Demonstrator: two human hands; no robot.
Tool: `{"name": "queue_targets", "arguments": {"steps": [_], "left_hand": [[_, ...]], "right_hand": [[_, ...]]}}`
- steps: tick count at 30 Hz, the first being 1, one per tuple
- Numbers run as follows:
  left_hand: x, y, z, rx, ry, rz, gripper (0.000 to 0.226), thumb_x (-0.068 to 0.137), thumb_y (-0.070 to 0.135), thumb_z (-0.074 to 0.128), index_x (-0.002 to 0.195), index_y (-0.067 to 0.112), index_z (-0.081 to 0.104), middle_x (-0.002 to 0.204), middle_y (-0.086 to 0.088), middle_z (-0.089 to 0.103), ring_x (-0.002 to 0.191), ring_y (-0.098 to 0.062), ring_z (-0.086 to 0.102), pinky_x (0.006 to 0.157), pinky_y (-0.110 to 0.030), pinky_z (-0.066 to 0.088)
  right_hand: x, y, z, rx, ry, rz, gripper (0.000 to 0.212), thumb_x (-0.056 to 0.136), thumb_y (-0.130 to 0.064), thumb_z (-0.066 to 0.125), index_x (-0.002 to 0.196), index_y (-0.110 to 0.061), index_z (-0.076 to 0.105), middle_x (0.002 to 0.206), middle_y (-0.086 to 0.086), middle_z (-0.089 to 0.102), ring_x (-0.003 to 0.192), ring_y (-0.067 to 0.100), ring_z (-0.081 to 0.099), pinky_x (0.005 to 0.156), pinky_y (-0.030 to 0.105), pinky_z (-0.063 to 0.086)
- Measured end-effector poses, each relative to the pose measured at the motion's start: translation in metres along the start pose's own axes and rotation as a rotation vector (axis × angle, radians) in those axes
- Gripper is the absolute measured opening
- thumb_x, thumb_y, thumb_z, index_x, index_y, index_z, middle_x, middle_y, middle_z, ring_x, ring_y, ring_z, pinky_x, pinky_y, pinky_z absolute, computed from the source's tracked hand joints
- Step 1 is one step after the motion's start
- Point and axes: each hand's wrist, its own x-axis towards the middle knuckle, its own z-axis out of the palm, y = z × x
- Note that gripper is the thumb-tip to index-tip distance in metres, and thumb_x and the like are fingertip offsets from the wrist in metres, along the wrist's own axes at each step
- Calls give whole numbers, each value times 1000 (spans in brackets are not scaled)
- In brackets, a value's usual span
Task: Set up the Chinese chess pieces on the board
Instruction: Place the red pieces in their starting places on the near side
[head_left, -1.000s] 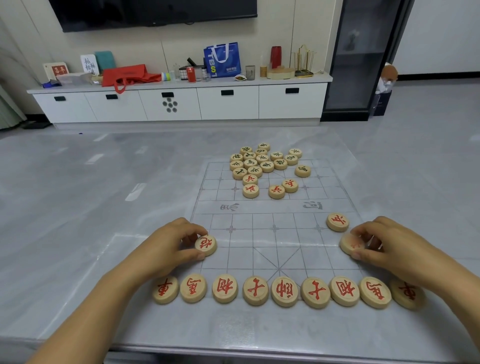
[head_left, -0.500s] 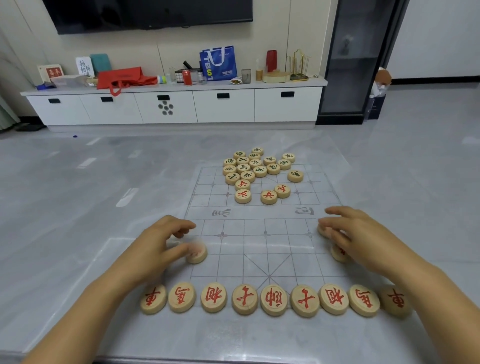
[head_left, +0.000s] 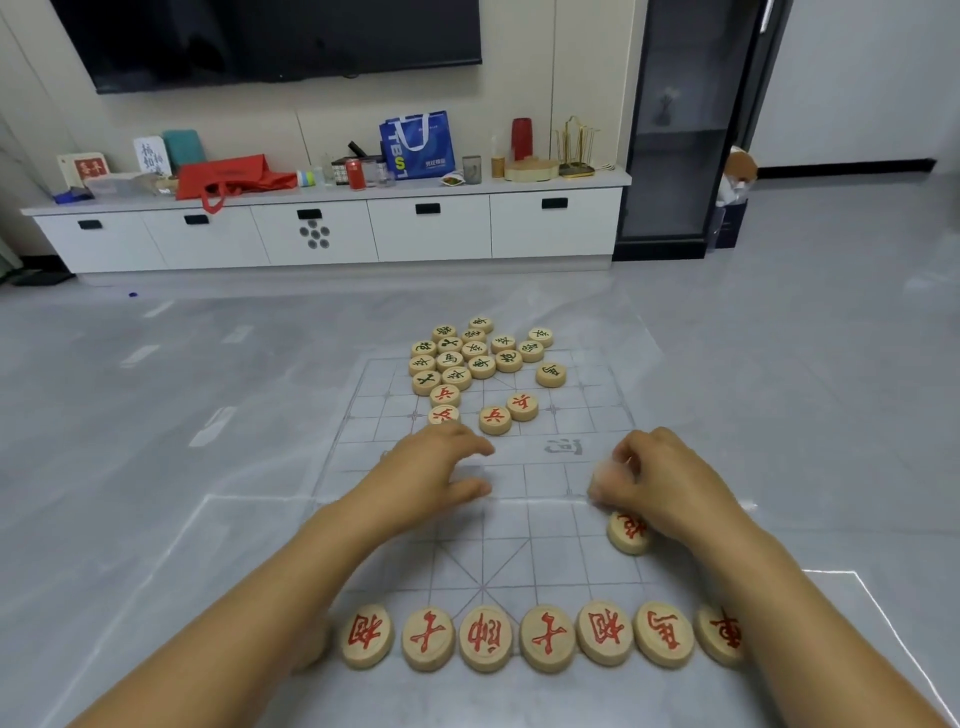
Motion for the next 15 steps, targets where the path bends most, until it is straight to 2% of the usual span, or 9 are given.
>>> {"name": "queue_targets", "arguments": {"steps": [3,9,12,15], "left_hand": [[32,2,8,67,-3,-49,43,91,27,52,133,23,45,143,3,38,130,-17,35,107,-34,32],[58,-7,19,240,6,-112,44,92,20,48,135,19,41,145,0,38,131,-23,34,104,-37,31],[56,-4,22,317,63,-77,39,94,20,43,133,21,44,142,1,42,129,-21,34,102,-36,28],[47,3,25,240,79,-25,38,94,20,43,132,22,47,139,1,46,127,-20,38,102,-33,29]], "right_hand": [[4,10,-7,-27,9,-2,37,82,-35,61,115,-19,54,114,2,48,94,19,54,77,28,44],[-1,43,-28,47,-153,-53,35,86,-28,58,121,-29,55,98,-9,39,93,13,50,86,23,39],[-6,49,-30,24,-179,-84,43,88,-24,57,128,-32,47,104,-9,39,92,10,47,83,19,36],[-7,52,-28,65,-143,-52,56,82,-28,64,133,-28,41,110,-9,39,100,10,48,86,21,39]]}}
